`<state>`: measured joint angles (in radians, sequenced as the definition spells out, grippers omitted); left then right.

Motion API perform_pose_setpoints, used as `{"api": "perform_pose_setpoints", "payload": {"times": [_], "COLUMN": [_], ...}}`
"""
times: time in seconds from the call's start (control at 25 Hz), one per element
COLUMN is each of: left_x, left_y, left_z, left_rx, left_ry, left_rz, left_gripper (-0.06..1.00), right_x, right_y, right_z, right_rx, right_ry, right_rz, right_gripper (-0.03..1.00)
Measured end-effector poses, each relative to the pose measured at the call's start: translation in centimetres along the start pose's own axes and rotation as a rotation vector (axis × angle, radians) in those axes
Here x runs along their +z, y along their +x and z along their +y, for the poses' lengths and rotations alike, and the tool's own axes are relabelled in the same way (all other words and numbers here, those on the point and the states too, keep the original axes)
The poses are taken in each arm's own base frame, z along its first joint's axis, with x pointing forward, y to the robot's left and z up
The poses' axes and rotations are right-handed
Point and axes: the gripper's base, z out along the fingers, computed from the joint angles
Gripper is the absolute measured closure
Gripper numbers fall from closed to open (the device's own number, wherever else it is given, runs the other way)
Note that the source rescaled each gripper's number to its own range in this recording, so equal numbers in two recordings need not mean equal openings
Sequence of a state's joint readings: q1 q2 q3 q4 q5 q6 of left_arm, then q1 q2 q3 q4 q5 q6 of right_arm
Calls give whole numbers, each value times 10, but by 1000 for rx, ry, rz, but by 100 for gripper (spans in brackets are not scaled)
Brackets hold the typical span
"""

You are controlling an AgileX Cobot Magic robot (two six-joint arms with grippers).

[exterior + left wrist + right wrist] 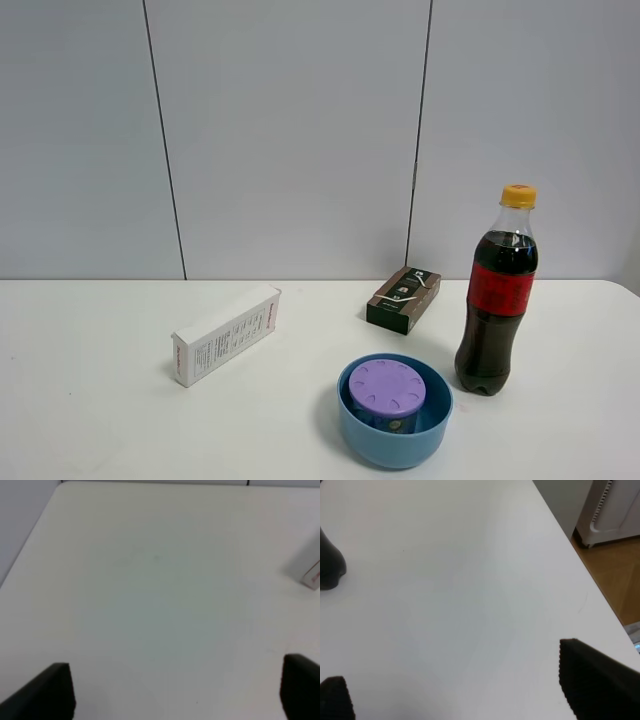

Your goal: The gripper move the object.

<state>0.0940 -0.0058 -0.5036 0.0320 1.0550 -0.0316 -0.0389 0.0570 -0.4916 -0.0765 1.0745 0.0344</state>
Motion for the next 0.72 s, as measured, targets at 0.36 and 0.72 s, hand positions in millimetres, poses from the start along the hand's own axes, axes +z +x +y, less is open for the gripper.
{"api": "perform_pose_setpoints", "payload": {"times": [0.36, 0.72], "left_x": [0, 0], "left_y": [0, 0], "left_z": [0, 0], "left_rx": [0, -1], "left_ry": [1, 2], "left_rz": [0, 0], "left_gripper": [59, 59], "right_x": [0, 0], "right_y": [0, 0], "right_z": [0, 0], "right_rx": [0, 0], "right_ry": [0, 0], "right_rz": [1, 1], "right_gripper": [-3, -3]}}
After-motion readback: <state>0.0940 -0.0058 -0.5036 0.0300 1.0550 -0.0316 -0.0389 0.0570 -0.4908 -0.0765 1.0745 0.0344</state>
